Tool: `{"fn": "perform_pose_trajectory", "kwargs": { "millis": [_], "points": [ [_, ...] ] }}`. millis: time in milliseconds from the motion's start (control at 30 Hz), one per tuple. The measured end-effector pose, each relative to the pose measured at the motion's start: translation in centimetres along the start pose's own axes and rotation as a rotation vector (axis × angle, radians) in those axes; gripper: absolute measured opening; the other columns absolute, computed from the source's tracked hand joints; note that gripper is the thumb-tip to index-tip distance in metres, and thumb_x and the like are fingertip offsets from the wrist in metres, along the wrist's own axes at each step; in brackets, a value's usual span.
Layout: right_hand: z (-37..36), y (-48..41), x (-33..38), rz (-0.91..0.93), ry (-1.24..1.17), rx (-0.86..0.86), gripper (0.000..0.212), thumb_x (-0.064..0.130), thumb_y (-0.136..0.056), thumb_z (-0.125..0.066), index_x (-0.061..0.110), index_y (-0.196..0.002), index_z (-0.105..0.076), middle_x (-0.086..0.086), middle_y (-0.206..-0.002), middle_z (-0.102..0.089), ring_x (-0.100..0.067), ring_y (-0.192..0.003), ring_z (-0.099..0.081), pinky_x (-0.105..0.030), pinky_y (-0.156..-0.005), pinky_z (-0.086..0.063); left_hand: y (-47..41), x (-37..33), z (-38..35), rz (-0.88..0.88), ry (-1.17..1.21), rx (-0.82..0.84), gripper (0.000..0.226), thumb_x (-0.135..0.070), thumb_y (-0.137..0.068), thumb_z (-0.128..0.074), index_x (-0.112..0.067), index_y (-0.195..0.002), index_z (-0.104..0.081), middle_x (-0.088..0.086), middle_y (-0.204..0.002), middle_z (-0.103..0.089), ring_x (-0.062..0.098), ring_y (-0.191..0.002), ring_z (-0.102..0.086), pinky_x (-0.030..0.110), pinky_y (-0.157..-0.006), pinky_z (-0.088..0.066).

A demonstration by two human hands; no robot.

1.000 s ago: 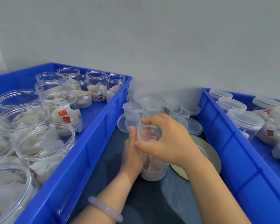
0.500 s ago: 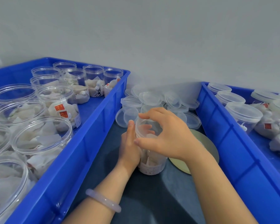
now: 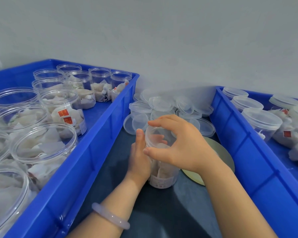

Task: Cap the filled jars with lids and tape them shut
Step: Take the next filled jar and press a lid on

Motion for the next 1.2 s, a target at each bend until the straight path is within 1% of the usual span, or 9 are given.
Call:
{"fn": "perform_pose_trajectory", "kwargs": {
  "millis": [200, 333, 433, 500, 633, 733, 900, 1033, 1200],
  "points": [
    [-0.4, 0.4, 0.3, -0.012, 0.119, 0.190, 0.076, 0.059, -0.069, -0.067, 0.041, -0.138, -0.039, 0.020, -0.137, -0.038, -0.007, -0.129, -0.034, -0.035, -0.104, -0.037, 0.1, 0.2, 0.6, -0.042, -0.063, -0.047, 0.066, -0.074, -0.079, -0.029, -0.028, -0.080, -0.078, 0.006, -0.086, -0.075, 0.023, -0.089, -0.071, 0.046, -0.089, -0.051],
    [0.1, 0.4, 0.8, 0.041, 0.116, 0.175, 0.073, 0.048, -0.073, -0.073, 0.035, -0.139, -0.043, 0.017, -0.138, -0.042, -0.009, -0.129, -0.037, -0.027, -0.106, -0.033, -0.1, -0.4, 0.1, 0.015, -0.013, 0.030, 0.070, -0.062, -0.090, -0.026, -0.015, -0.083, -0.077, 0.027, -0.098, -0.069, 0.041, -0.100, -0.064, 0.051, -0.096, -0.046],
    [0.3, 0.8, 1.5, 0.122, -0.025, 0.211, 0.062, 0.030, -0.071, -0.081, 0.029, -0.128, -0.058, 0.014, -0.128, -0.053, 0.003, -0.119, -0.045, -0.011, -0.101, -0.030, -0.2, -0.2, -0.4, 0.059, 0.021, 0.138, 0.072, -0.049, -0.099, -0.016, -0.023, -0.075, -0.078, 0.008, -0.081, -0.073, 0.020, -0.083, -0.070, 0.034, -0.077, -0.055],
    [0.4, 0.9, 1.6, 0.123, -0.087, 0.231, 0.060, 0.025, -0.069, -0.082, 0.031, -0.125, -0.062, 0.016, -0.127, -0.054, 0.007, -0.119, -0.044, -0.015, -0.104, -0.031, 0.0, -0.1, -0.9, 0.092, 0.054, 0.213, 0.079, -0.037, -0.104, -0.005, -0.031, -0.073, -0.078, -0.004, -0.074, -0.074, 0.006, -0.076, -0.070, 0.021, -0.066, -0.055],
    [0.4, 0.6, 0.9, 0.047, 0.063, 0.178, 0.085, 0.064, -0.061, -0.072, 0.039, -0.137, -0.044, 0.020, -0.141, -0.037, -0.001, -0.134, -0.024, -0.025, -0.110, -0.024, -0.4, 0.8, -0.2, 0.100, 0.042, 0.100, 0.073, -0.058, -0.097, -0.016, -0.028, -0.074, -0.079, 0.002, -0.081, -0.075, 0.013, -0.083, -0.071, 0.033, -0.077, -0.053],
    [0.5, 0.4, 0.0, -0.073, 0.251, 0.130, 0.110, 0.083, -0.051, -0.058, 0.038, -0.146, -0.025, 0.011, -0.137, -0.035, -0.011, -0.130, -0.025, -0.025, -0.096, -0.026, -0.4, 0.5, 0.2, 0.094, 0.015, 0.041, 0.075, -0.068, -0.089, -0.022, -0.017, -0.089, -0.077, 0.018, -0.098, -0.072, 0.032, -0.100, -0.067, 0.044, -0.092, -0.049],
    [0.6, 0.7, 0.3, -0.001, 0.069, 0.171, 0.081, 0.040, -0.070, -0.074, 0.038, -0.141, -0.036, 0.018, -0.137, -0.042, -0.002, -0.129, -0.033, -0.018, -0.100, -0.033, 0.0, -0.1, 0.3, 0.110, 0.046, 0.036, 0.079, -0.062, -0.076, -0.029, 0.005, -0.095, -0.066, 0.029, -0.094, -0.066, 0.034, -0.086, -0.065, 0.038, -0.078, -0.053],
    [0.3, 0.9, 0.9, 0.017, -0.121, 0.247, 0.076, 0.015, -0.072, -0.070, 0.033, -0.140, -0.040, 0.021, -0.134, -0.037, 0.028, -0.112, -0.034, 0.008, -0.082, -0.027, 0.4, -0.4, 0.1, 0.128, 0.046, 0.019, 0.080, -0.063, -0.074, -0.031, 0.006, -0.094, -0.065, 0.035, -0.103, -0.063, 0.040, -0.095, -0.061, 0.053, -0.093, -0.046],
    [0.1, 0.9, 1.0, -0.007, 0.030, 0.251, 0.077, 0.031, -0.069, -0.062, 0.039, -0.142, -0.038, 0.019, -0.149, -0.029, -0.001, -0.138, -0.018, -0.017, -0.100, -0.021, 0.1, -0.1, 0.7, 0.064, 0.014, -0.022, 0.070, -0.067, -0.083, -0.035, -0.009, -0.085, -0.074, 0.024, -0.092, -0.070, 0.033, -0.090, -0.066, 0.043, -0.088, -0.049]
  ]
}}
Point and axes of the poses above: each hand's wrist, its own y-axis away from the middle knuckle, its own z-axis out of the back of the hand, x = y × z, the point moved 8 cm from there along -y, towards the middle knuckle
